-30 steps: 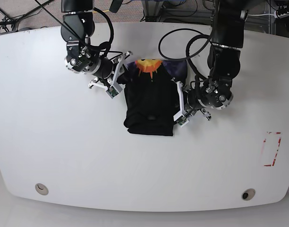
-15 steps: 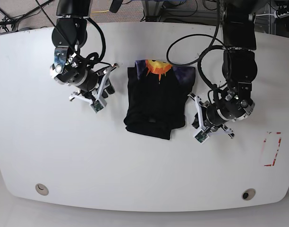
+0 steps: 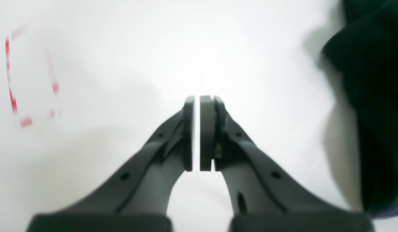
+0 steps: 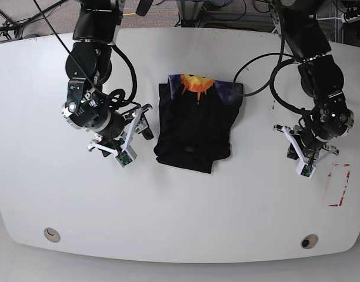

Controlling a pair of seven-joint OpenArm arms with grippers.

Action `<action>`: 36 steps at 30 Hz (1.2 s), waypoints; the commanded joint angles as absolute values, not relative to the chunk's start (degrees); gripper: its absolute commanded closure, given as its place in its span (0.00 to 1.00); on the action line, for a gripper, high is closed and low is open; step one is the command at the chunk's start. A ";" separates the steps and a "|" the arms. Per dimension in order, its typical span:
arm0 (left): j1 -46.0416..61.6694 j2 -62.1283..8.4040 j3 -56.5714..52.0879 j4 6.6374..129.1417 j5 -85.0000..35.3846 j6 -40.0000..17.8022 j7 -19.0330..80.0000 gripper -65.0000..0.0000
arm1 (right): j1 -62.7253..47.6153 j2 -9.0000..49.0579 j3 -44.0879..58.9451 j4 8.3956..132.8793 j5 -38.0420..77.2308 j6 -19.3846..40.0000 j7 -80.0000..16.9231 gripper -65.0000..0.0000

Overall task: Fold the T-shirt properly
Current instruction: 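Grasp the folded shirt from above with the left gripper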

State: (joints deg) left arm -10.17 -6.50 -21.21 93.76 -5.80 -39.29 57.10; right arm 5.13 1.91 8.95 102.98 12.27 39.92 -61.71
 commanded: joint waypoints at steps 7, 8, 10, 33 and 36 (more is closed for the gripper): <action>-4.97 -7.69 -24.66 99.82 -6.29 -40.00 56.31 0.98 | 3.30 0.84 5.58 99.38 13.05 40.00 -61.14 0.55; -4.09 -8.13 -24.48 100.97 -6.29 -40.00 56.31 0.98 | 3.03 0.84 4.53 98.68 13.05 40.00 -60.70 0.57; -2.42 -8.22 -23.69 103.16 -6.29 -40.00 56.40 0.98 | 1.71 0.84 3.30 98.51 13.05 40.00 -60.44 0.61; 0.92 2.24 8.66 104.22 -5.67 -15.52 37.93 0.98 | -3.91 4.79 19.12 109.76 13.14 40.00 -62.02 0.30; 1.27 2.24 12.26 102.11 -4.00 -10.24 34.07 0.98 | -4.35 5.32 20.09 109.85 13.14 40.00 -62.02 0.30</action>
